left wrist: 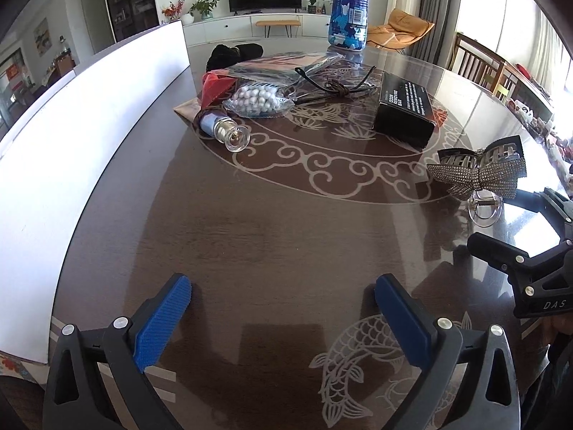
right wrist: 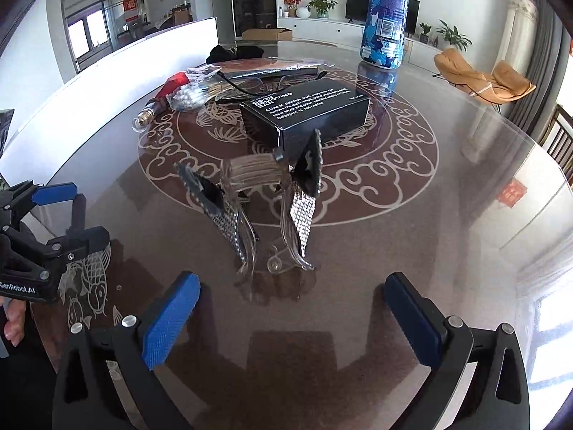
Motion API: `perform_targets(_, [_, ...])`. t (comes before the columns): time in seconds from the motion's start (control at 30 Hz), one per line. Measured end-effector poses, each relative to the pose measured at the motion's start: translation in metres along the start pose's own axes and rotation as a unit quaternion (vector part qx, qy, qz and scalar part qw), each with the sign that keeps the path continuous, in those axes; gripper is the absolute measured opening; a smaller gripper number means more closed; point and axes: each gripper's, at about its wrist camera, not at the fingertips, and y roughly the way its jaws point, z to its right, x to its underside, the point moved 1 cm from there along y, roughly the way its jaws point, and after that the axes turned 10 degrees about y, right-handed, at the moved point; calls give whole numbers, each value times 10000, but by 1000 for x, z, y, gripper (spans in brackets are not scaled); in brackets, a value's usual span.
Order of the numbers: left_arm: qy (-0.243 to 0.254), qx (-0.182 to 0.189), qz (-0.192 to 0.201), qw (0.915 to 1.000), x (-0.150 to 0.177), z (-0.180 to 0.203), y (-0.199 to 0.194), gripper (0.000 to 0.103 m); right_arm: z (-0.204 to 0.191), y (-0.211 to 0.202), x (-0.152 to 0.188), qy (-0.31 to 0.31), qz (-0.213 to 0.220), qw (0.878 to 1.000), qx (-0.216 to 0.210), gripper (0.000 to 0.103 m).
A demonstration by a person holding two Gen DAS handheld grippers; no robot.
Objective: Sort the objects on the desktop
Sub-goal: 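Lower the right tool onto the rhinestone bow clip while the left tool approaches the gold tube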
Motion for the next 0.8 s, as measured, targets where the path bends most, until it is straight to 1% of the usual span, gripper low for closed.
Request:
perform_targets(0.17, [45, 63, -46, 10000, -2, -2, 2, 103, -3, 9, -13, -2, -5, 10000, 16, 103])
perform_targets(0.27, [-20, 36, -111, 9999, -12, -8, 8, 103, -5, 13, -19, -26, -8, 10000, 0, 103])
perform_targets(0.33, [-102, 2, -207, 9997, -24, -14, 16, 103, -6, 14, -21, -31, -8, 10000, 1, 103])
perform_targets(0.53, [-322, -112, -332, 9989, -67, -34, 48, 103, -5, 13, -20, -30, -7, 10000, 0, 103])
perform_targets(0.7, [-704, -373, -303, 9964, -100, -62, 74, 103, -5, 13, -20, -29, -7, 10000, 1, 103])
perform_targets(0.8, [-847, -509, -232, 9948, -109, -81, 82, 102, -5, 13, -20, -29, -7, 10000, 1, 103])
